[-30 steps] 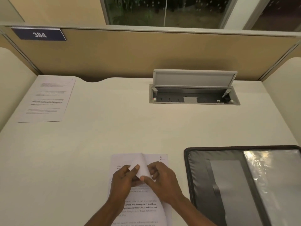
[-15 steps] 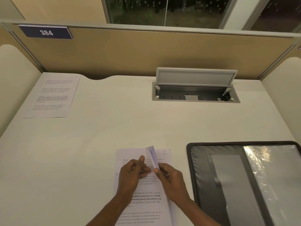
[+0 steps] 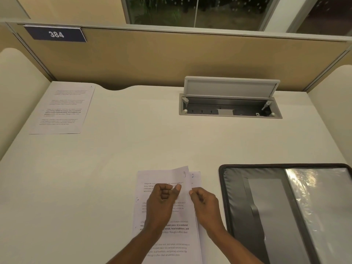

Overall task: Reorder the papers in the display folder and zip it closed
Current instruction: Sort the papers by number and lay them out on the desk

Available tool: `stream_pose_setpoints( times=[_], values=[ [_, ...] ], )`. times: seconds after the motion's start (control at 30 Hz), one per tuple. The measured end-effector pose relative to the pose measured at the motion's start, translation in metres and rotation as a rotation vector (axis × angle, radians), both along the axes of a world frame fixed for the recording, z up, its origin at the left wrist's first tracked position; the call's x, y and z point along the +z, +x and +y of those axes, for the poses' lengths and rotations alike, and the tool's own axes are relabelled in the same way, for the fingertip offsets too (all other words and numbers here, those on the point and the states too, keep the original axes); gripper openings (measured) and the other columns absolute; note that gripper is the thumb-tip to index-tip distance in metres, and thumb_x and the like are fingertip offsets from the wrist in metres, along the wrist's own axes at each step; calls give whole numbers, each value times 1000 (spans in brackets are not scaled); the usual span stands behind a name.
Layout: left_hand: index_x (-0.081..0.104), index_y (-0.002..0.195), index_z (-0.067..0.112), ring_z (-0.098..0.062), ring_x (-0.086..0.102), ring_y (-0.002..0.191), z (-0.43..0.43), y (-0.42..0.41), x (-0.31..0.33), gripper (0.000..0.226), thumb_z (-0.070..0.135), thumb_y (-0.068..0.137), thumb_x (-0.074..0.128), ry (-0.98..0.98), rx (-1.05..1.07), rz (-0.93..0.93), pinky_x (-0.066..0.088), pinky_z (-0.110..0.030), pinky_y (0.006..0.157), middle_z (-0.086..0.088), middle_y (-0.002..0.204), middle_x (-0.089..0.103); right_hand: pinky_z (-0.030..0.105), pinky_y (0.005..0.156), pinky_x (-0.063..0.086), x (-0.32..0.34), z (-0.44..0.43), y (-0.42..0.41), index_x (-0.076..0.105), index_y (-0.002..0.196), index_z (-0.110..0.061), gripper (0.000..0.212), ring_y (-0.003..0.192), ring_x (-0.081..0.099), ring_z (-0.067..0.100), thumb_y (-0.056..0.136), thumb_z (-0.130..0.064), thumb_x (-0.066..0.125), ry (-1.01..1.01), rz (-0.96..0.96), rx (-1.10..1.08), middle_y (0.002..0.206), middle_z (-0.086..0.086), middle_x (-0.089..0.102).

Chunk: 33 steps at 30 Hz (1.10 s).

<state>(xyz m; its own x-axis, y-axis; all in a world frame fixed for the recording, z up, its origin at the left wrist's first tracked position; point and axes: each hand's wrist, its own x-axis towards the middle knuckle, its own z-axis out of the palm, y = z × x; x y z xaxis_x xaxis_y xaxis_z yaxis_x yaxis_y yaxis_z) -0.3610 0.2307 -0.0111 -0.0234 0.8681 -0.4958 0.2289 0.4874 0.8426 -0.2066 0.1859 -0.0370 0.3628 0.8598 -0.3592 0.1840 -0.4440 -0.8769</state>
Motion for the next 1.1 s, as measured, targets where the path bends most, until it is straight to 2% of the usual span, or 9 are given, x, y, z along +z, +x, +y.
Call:
stream_pose_setpoints(
  times=[0.17,0.27,0.33,0.53,0.67,0.77,0.87,1.0,1.1],
  values=[
    [60,113,35,-7,73,93,-3,7,7,61,79,75,76,-1,67,57,61,-34,85,13,105,74,45,76,62,15,4,-4,76,85,-23,17,75,72,20,99,-32,72,-22,23,16,79,-5,76],
    [55,117,35,-9,74,91,-2,8,11,72,83,69,77,6,95,77,60,-33,81,14,110,69,29,70,57,24,6,-7,74,77,-20,19,68,67,9,93,-27,80,-11,74,-7,73,-4,74],
    [54,119,32,-11,74,89,0,9,13,78,83,65,78,4,97,91,59,-32,78,12,111,67,25,65,53,28,7,-9,71,70,-21,23,63,62,7,90,-25,83,-10,96,-16,67,-2,71],
    [54,119,27,-7,68,94,3,15,17,79,78,63,80,-19,66,101,56,-28,79,8,108,66,31,68,58,33,6,-14,71,67,-21,25,64,66,12,87,-19,85,-30,124,19,66,0,71],
    [59,115,29,-6,69,96,1,16,12,60,67,76,84,-30,52,86,57,-26,79,9,106,70,32,73,60,33,6,-14,76,72,-17,17,70,71,20,87,-15,84,-42,136,17,70,2,74],
    [65,109,30,-6,70,96,0,14,8,47,65,82,81,-28,46,76,59,-30,83,12,102,73,26,72,59,32,5,-12,77,77,-12,12,72,73,18,85,-14,86,-53,179,3,73,3,76],
    [72,97,26,-9,73,89,0,11,5,33,59,93,72,-28,42,86,55,-25,74,11,91,76,29,74,61,27,3,-10,77,80,-11,15,76,75,21,84,-20,87,-68,205,-36,77,4,77],
    [74,91,23,-13,76,83,1,4,-1,25,44,102,67,-42,36,95,64,-38,78,9,85,78,36,76,64,20,0,-7,72,86,-7,23,83,77,23,88,-26,84,-88,225,-107,85,2,79],
    [73,91,19,-11,77,79,2,0,0,22,35,104,66,-23,32,93,66,-39,76,8,84,79,43,82,66,17,-4,-4,72,97,-13,17,87,78,17,91,-27,81,-96,194,-95,94,-5,80]
  ],
)
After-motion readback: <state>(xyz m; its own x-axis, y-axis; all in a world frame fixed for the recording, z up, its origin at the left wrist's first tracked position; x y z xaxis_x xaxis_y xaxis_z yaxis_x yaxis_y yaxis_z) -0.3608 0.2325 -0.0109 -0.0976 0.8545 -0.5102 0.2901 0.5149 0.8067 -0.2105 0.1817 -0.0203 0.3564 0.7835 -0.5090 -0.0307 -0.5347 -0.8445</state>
